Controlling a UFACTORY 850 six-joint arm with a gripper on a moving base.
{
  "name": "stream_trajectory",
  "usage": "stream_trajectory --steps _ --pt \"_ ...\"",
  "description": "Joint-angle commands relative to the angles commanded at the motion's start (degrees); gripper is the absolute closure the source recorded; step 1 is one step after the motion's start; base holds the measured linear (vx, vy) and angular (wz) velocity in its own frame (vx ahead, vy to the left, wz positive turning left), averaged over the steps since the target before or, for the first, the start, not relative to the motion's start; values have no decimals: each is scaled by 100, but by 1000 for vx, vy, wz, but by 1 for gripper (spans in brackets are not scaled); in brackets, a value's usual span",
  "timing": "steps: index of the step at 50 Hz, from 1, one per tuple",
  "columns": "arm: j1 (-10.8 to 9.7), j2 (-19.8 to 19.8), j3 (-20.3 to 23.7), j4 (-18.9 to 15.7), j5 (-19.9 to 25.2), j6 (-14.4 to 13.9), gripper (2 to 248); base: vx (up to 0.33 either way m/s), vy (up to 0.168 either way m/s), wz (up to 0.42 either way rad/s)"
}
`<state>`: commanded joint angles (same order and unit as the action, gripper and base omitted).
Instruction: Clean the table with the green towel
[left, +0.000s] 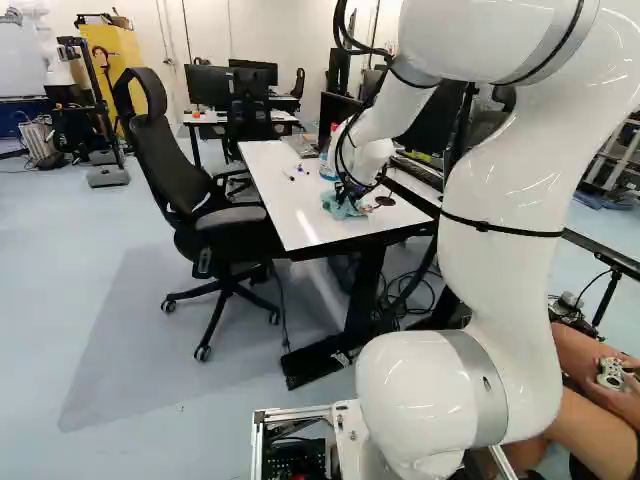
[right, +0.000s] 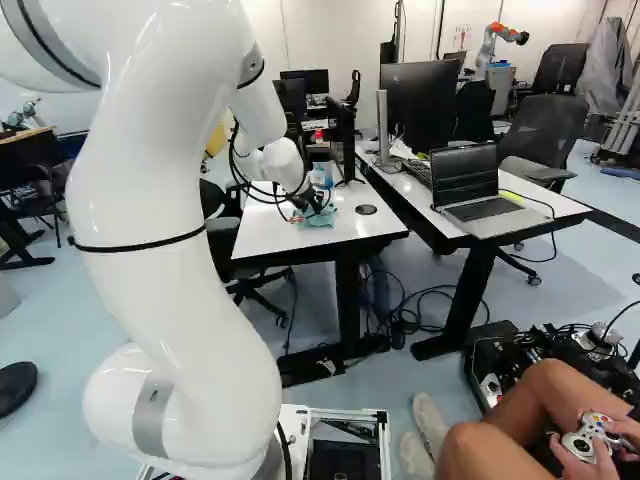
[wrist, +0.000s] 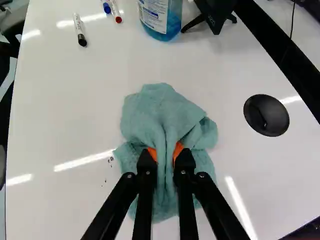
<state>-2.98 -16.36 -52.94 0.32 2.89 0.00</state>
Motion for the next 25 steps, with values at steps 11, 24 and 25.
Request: stream_trajectory --steps 11,24,25 --pt "0 0 0 0 0 0 200 0 0 0" --pt "0 0 0 0 -22 0 200 0 0 0" --pt "0 0 0 0 -22 0 200 0 0 0"
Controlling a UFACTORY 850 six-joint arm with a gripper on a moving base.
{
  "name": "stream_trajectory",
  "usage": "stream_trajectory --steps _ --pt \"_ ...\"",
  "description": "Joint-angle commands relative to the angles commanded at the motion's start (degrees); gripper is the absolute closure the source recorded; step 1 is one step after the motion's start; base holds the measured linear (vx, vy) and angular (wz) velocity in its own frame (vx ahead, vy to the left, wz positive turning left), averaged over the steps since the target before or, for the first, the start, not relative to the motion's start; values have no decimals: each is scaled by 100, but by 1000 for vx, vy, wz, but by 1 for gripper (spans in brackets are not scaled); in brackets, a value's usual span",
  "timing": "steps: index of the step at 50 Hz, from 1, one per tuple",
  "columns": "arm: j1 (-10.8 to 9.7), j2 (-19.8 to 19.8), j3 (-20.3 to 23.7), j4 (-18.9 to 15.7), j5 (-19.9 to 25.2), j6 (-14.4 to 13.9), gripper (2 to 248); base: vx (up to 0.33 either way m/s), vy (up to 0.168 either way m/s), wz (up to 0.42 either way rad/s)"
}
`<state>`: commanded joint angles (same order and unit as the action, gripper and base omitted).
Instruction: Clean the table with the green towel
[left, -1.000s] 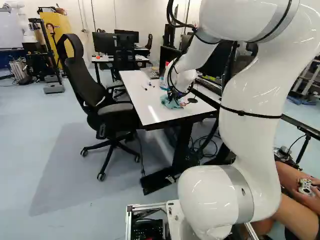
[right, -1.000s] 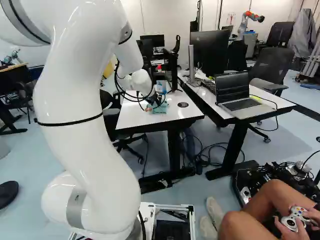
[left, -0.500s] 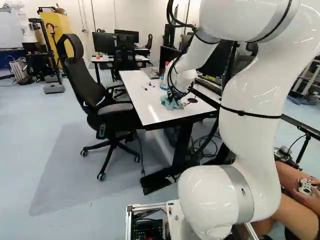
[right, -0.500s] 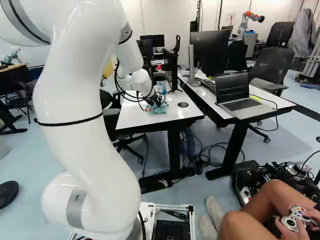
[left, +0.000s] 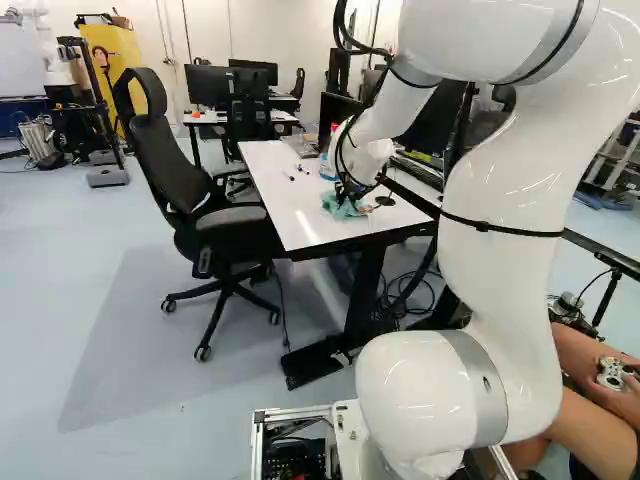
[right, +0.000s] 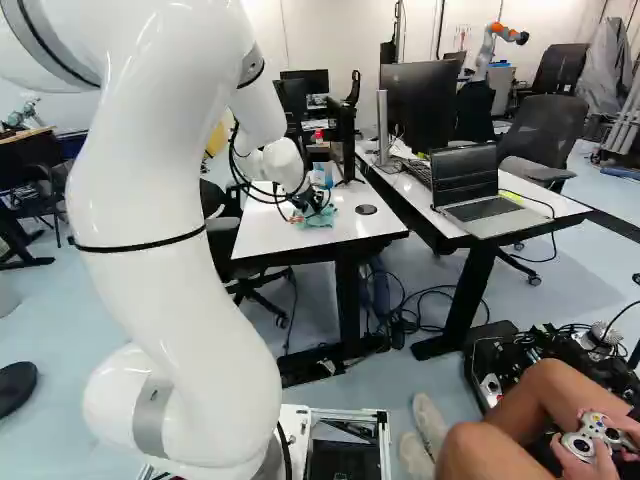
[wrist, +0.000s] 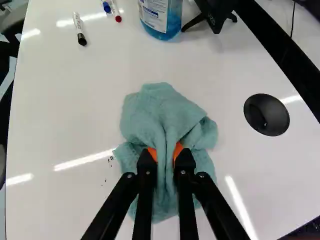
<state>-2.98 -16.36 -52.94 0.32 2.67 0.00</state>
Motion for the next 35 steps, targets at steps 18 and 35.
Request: stream_trajectory --steps 18,35 --pt "52 -99 -121 0 0 0 200 0 0 0" --pt "308 -349 -428 0 0 0 200 0 0 0"
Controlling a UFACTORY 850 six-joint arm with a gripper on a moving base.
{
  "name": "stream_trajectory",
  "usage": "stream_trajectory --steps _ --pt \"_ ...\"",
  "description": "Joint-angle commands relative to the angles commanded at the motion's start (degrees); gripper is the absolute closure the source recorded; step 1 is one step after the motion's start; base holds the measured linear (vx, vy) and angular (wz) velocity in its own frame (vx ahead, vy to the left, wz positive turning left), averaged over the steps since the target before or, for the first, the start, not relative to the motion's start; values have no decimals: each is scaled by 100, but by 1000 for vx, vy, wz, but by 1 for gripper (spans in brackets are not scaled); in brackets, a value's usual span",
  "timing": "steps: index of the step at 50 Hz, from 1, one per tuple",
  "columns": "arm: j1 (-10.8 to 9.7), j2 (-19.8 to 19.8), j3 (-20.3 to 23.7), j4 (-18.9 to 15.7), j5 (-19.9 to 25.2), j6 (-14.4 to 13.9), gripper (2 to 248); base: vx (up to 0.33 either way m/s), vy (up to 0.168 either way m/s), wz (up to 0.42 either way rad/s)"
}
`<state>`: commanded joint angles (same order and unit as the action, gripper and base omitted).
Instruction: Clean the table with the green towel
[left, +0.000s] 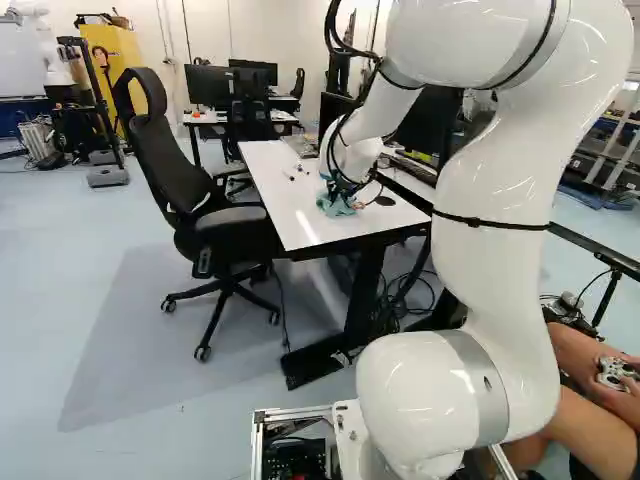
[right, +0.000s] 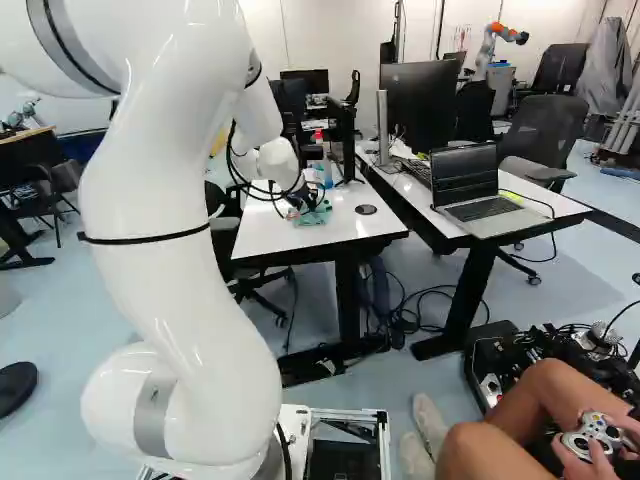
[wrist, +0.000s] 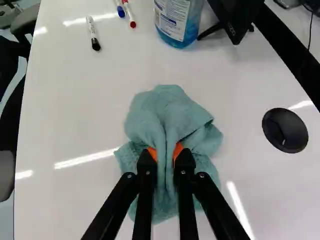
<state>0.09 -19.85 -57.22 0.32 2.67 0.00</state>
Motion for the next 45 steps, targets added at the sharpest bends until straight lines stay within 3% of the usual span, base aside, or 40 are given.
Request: stream_trajectory --steps 26,45 --pt "443 -99 -124 0 0 0 200 0 0 0" --pt "716 146 179 0 0 0 200 0 0 0"
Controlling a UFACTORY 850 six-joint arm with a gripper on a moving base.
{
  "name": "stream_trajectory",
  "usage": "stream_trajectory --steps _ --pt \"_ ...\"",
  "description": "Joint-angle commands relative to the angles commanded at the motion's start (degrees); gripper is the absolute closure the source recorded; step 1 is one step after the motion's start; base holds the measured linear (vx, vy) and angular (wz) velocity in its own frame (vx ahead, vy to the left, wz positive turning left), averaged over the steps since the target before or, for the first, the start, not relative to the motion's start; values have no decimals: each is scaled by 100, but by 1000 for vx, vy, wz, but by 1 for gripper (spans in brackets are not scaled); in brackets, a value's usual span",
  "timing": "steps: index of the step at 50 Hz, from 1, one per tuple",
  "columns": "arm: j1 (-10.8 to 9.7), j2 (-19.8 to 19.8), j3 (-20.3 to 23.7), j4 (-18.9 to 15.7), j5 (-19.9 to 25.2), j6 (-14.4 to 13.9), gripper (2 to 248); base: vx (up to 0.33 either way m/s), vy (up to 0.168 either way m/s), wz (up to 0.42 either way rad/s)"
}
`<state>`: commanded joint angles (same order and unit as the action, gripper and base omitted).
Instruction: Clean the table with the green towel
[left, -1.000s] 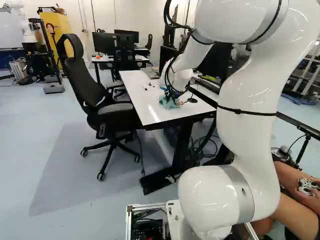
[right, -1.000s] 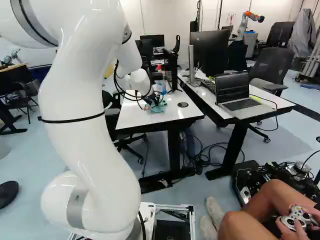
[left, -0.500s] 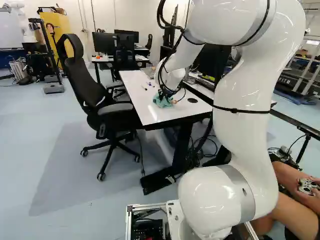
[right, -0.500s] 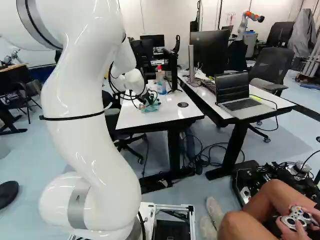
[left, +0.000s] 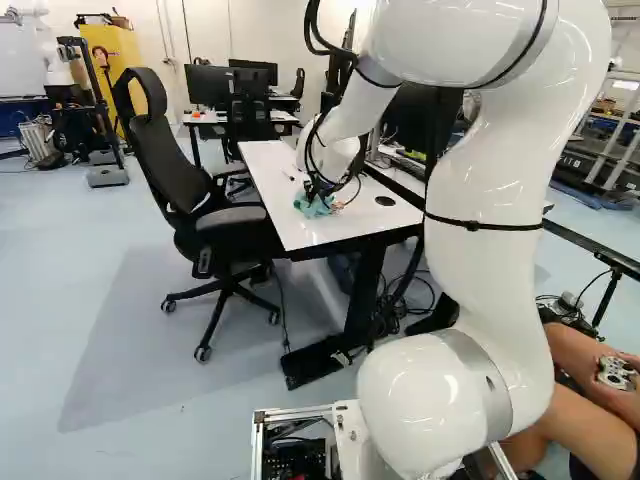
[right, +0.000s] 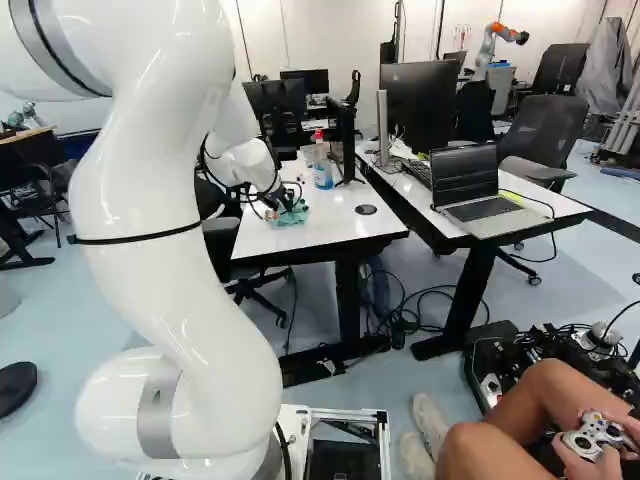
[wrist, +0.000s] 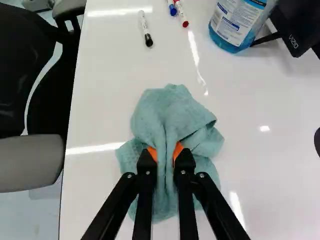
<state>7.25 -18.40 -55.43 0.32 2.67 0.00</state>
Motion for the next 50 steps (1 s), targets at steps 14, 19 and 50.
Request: stream_trajectory --steps 14,19,50 --pt "7 344 417 0 0 0 200 0 0 0" --pt "-16 476 574 0 0 0 200 0 0 0" --pt "-471 936 1106 0 0 0 200 0 0 0"
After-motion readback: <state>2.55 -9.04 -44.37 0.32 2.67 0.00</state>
